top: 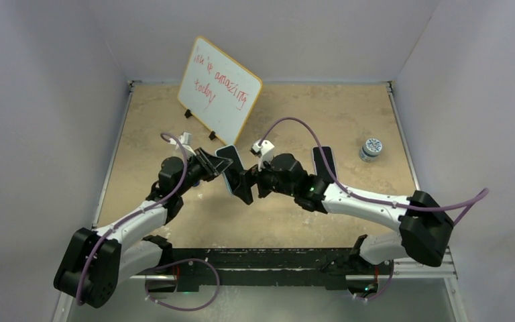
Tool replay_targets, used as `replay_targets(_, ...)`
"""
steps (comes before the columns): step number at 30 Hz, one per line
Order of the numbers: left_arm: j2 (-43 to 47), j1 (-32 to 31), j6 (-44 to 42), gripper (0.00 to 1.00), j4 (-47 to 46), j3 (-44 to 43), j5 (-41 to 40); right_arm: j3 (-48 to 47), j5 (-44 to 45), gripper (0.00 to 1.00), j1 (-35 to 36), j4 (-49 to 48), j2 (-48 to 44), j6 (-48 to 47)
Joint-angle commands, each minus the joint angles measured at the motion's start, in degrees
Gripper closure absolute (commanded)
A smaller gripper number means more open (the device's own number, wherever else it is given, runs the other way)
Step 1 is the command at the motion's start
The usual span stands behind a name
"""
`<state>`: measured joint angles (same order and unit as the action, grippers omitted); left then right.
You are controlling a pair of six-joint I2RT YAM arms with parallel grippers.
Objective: Take the phone out of the phone case
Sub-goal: Remove the phone from the phone case.
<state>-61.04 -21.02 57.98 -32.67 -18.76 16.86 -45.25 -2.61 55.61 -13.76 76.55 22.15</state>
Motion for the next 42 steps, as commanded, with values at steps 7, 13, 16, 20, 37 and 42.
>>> replay_targets(7,-1.4,-0.5,2.6,1.0,-11.1,1.2,0.5,-10.2,9.9,0.02,3.8,11.3,6.7,1.6)
replay_targets(13,-0.6,-0.5,3.1,1.0,-11.8,2.0,1.0,-11.3,11.6,0.06,3.8,12.6,7.2,1.6)
replay_targets(16,-0.2,-0.5,3.2,1.0,-11.8,2.0,1.1,-12.0,11.0,0.15,3.8,12.9,8.2,2.0)
replay_targets(20,-0.1,-0.5,3.6,1.0,-11.9,2.0,1.2,-11.9,9.9,0.2,3.8,11.7,8.5,2.2)
replay_targets(37,-0.1,-0.5,7.0,1.0,-15.1,3.5,2.3,-12.4,8.9,0.27,3.7,11.7,10.2,1.7)
replay_targets(42,-0.3,-0.5,8.4,1.0,-16.0,4.0,2.6,-12.1,8.6,0.38,3.8,10.9,10.2,1.5)
